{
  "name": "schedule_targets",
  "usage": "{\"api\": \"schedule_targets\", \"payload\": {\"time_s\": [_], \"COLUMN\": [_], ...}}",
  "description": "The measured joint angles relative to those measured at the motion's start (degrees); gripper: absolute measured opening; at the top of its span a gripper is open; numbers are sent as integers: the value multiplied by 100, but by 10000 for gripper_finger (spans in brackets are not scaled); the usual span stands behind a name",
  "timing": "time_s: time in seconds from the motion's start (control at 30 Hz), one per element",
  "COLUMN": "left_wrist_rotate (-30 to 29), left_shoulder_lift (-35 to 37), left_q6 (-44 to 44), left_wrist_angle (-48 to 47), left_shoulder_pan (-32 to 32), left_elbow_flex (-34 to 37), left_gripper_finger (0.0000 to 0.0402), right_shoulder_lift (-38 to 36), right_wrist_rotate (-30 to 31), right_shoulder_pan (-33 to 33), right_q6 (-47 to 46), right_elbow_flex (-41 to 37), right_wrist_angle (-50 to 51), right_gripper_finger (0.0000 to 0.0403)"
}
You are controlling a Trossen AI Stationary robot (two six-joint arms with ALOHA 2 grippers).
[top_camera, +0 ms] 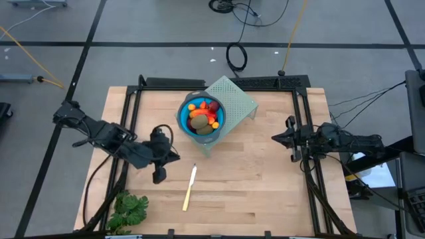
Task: Pick & Place Fruit
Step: Put the knife on the shelf
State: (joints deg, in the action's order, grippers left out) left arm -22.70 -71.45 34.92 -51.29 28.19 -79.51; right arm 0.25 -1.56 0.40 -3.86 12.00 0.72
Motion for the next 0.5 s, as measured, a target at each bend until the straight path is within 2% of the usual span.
{"api": "schedule_targets", "payload": {"time_s": [0.27,0.5], "left_wrist_rotate": [618,1129], "left_shoulder_lift": [-488,-757], "left_q6": [931,2343], "left_wrist_angle": [-111,-138], "left_shoulder_pan": [159,254], "left_elbow_flex": [-339,-363], "left_gripper_finger": [23,23], "right_shoulder_lift": [2,2], "right_wrist_rotate": [-7,-20], "right_shoulder_pan": [0,1], "right_q6": [0,0], "right_elbow_flex": [-503,-646], "right_wrist_angle": [-614,-698], "right_gripper_finger": [0,0]}}
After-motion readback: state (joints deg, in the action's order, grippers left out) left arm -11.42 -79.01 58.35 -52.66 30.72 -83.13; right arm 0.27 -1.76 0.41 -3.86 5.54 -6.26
